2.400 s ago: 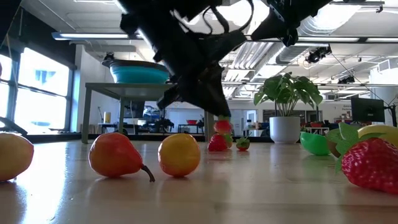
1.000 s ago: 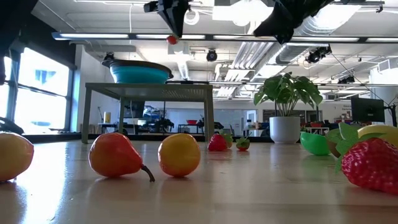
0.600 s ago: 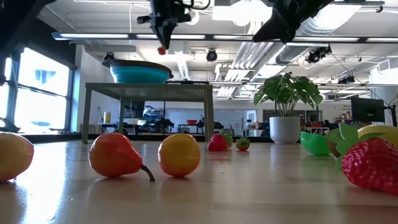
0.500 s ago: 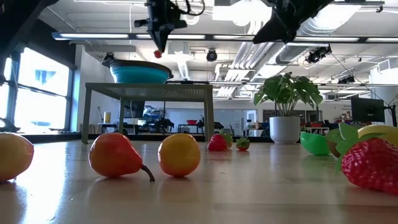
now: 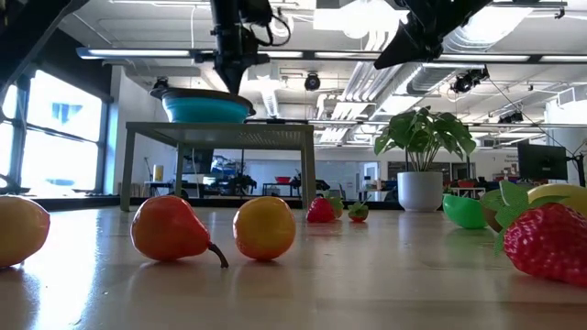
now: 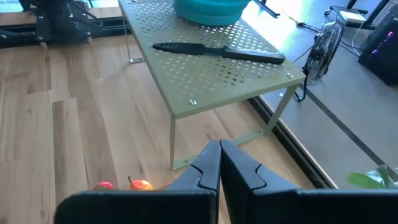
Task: Pick & Place Fruit
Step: Put the strawberry into the strainer bowl on the shelf, then put the orange pear into the strainer bowl on the shelf
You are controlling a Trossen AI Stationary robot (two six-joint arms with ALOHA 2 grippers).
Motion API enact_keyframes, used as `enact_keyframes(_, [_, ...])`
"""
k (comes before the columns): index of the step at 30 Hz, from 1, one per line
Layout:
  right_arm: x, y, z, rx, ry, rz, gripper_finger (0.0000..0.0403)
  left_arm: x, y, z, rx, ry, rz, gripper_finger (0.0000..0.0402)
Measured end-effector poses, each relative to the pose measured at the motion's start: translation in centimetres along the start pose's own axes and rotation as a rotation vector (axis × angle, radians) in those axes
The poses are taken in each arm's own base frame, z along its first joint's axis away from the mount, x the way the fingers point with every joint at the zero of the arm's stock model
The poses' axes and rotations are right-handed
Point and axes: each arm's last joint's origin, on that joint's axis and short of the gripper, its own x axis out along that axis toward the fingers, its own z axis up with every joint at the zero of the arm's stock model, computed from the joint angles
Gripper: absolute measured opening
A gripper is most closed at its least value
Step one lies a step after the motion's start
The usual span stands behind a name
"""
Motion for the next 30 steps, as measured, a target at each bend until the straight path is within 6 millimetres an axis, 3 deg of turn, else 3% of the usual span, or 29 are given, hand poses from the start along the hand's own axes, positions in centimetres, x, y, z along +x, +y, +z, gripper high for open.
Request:
enact_keyframes(6, [0.0,0.0,0.0,0.0,0.0,0.0,0.0002,2.8,-0.8,-1.0,0.019,0.058,0.022,0.0])
enact_keyframes(11, [0.0,0.0,0.0,0.0,0.0,0.0,0.0002,3.8,-0.7,-1.1,0.011,0.064,0.033,0.0])
enact_keyframes(20, [0.0,0.0,0.0,0.003,0.001,0.0,0.0002,3.8,-0.8,-1.0,0.005,0.048,0.043,0.0007])
enact_keyframes(30, [0.0,0.0,0.0,0.028,0.001,0.0,0.0002,3.3,-0.5,-0.9,-0.014,0.054,0.046,0.007])
